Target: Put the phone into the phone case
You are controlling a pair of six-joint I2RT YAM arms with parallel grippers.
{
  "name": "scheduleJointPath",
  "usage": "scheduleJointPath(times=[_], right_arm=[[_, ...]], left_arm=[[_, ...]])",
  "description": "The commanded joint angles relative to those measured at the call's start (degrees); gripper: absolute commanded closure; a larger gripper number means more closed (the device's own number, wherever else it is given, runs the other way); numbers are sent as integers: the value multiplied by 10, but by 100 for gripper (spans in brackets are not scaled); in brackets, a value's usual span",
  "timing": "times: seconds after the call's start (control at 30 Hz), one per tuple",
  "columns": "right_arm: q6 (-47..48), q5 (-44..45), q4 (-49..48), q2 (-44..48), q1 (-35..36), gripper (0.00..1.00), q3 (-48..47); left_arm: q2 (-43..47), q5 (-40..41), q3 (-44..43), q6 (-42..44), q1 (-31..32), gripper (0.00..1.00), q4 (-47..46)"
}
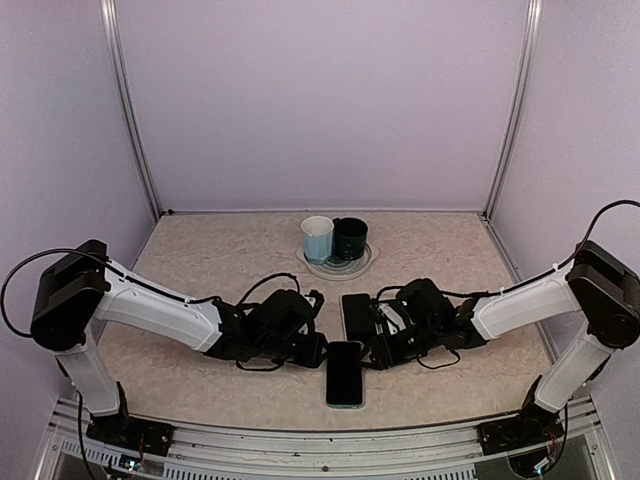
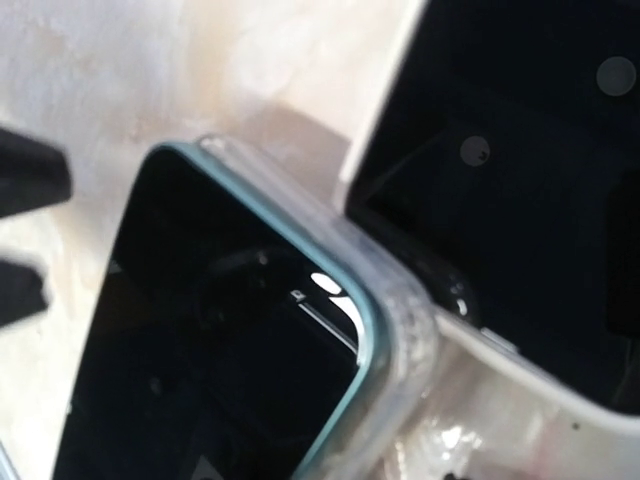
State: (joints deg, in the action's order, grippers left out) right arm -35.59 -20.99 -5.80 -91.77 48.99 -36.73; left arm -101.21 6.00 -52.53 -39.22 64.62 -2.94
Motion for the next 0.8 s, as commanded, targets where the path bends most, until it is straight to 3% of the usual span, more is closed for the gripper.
scheduleJointPath(times=[0.0, 0.2, 0.77], right_arm=[[1, 0, -7, -4, 2, 47, -4], [-3, -11, -19, -16, 2, 44, -8], [-57, -92, -160, -65, 2, 49, 16]], left_arm=[[-27, -22, 0, 3, -1, 69, -2], [-70, -48, -20, -2, 5, 81, -18], [-92, -96, -29, -17, 20, 82, -61]])
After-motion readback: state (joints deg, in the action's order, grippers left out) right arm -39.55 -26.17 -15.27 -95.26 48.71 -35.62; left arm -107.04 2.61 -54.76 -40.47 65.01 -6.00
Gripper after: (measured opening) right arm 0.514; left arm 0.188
